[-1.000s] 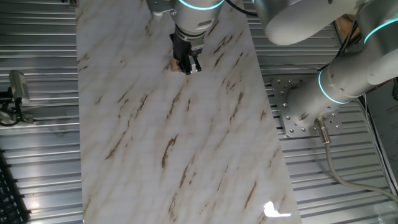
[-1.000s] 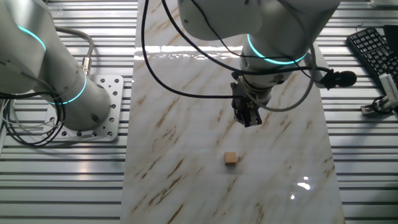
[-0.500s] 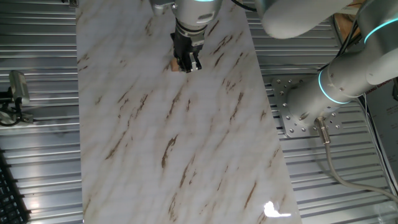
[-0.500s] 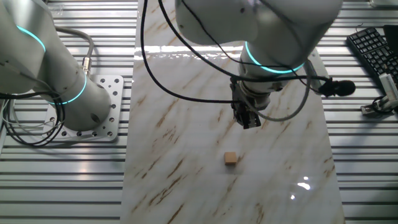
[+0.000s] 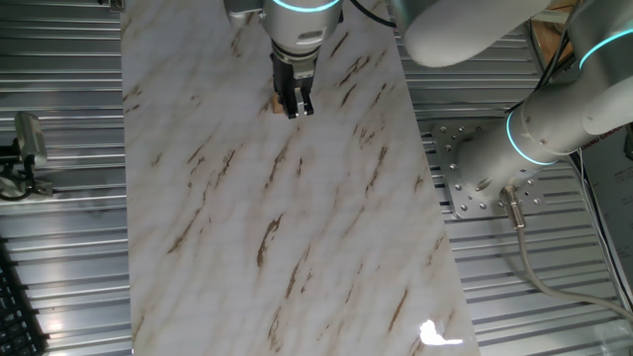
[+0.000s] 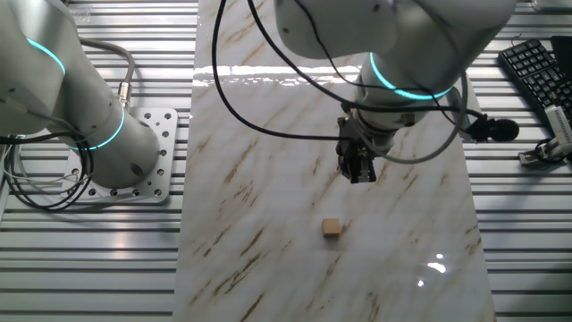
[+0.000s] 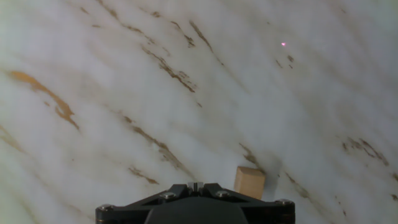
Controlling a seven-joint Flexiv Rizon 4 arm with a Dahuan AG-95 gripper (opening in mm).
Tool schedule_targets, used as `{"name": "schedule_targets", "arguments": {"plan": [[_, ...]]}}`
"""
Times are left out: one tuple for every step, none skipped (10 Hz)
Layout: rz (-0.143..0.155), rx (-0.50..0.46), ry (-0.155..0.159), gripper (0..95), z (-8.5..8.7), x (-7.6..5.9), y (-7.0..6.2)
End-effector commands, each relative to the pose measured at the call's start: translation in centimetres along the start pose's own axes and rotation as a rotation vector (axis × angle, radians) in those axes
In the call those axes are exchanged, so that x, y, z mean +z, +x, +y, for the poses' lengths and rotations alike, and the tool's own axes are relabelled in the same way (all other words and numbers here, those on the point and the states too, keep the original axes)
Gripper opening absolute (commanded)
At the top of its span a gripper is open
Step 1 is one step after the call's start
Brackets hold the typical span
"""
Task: Pick up the small block on the left and move it to the right
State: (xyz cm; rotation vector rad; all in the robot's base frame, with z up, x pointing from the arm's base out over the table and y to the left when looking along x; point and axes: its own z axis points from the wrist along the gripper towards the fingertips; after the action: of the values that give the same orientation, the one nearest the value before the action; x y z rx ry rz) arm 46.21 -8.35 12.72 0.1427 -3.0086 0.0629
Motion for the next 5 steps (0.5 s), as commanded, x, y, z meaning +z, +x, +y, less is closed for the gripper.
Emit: {"name": "schedule_targets", "arguments": {"plan": [[0.011,0.03,0.006,0.0,0.01,-0.01,0.05],[0.016,0.035,0.012,0.0,0.01,-0.01,0.05],[0.017,0.041,0.015,0.0,0.01,-0.01,0.05],[0.017,0.046,0.015,0.0,0.01,-0.01,0.05],[0.017,0.051,0.013,0.0,0.01,-0.01,0.05]]}}
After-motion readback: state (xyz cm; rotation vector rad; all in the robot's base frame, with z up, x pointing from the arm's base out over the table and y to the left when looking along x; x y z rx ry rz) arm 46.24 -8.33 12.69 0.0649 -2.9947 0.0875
